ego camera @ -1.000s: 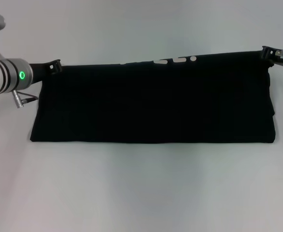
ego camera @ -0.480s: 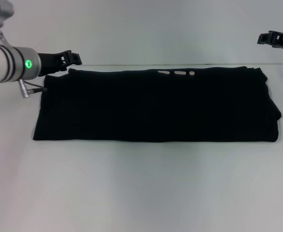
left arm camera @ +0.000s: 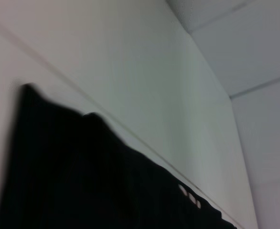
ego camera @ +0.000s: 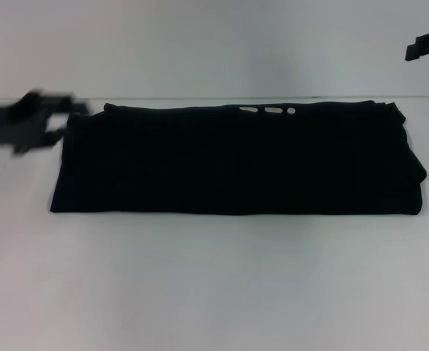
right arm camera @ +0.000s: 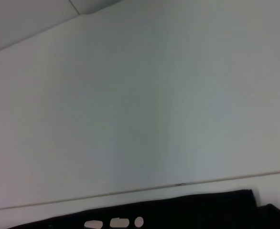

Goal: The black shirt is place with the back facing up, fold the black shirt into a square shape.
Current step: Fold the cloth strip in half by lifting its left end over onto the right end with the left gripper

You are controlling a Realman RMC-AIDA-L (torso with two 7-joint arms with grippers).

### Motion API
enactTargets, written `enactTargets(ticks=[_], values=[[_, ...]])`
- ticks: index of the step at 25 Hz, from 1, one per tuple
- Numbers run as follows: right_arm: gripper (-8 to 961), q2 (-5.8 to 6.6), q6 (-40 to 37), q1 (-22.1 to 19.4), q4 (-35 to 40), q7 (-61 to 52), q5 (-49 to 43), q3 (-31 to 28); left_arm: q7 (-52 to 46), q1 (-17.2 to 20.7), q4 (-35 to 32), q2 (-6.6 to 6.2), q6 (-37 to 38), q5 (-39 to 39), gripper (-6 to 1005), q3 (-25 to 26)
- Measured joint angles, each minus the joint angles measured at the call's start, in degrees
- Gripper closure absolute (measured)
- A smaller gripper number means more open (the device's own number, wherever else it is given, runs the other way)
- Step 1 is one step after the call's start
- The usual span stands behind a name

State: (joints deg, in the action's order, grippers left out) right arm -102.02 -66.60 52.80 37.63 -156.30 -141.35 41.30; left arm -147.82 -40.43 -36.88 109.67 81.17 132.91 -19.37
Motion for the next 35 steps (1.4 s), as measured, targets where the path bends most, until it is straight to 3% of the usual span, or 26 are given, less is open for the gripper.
enactTargets(ticks=[5, 10, 17, 23, 35], values=[[330, 0.39, -1.2, -0.7, 0.7, 0.0, 0.1, -1.5, 0.6, 5.4, 0.1, 1.05, 2.2, 1.8, 428, 6.6], [290, 0.11, -1.3, -0.9, 0.5, 0.5, 0.1, -1.3, 1.3, 7.8, 1.2, 2.47, 2.1, 1.8, 387, 7.5], [281, -0.08, -1.1, -0.7, 0.4, 0.6, 0.1, -1.4, 0.0, 8.2, 6.4, 3.79, -4.5, 1.6, 182, 8.2], [282, -0.13, -0.8, -0.9, 0.3, 0.6, 0.1, -1.6, -0.4, 7.8, 9.8, 4.39, -9.9, 1.5, 183, 8.2], [281, -0.23, -0.5, -0.9, 0.2, 0.7, 0.3, -1.6, -1.9, 7.5, 10.6, 5.23, -13.0, 1.4, 182, 8.0]])
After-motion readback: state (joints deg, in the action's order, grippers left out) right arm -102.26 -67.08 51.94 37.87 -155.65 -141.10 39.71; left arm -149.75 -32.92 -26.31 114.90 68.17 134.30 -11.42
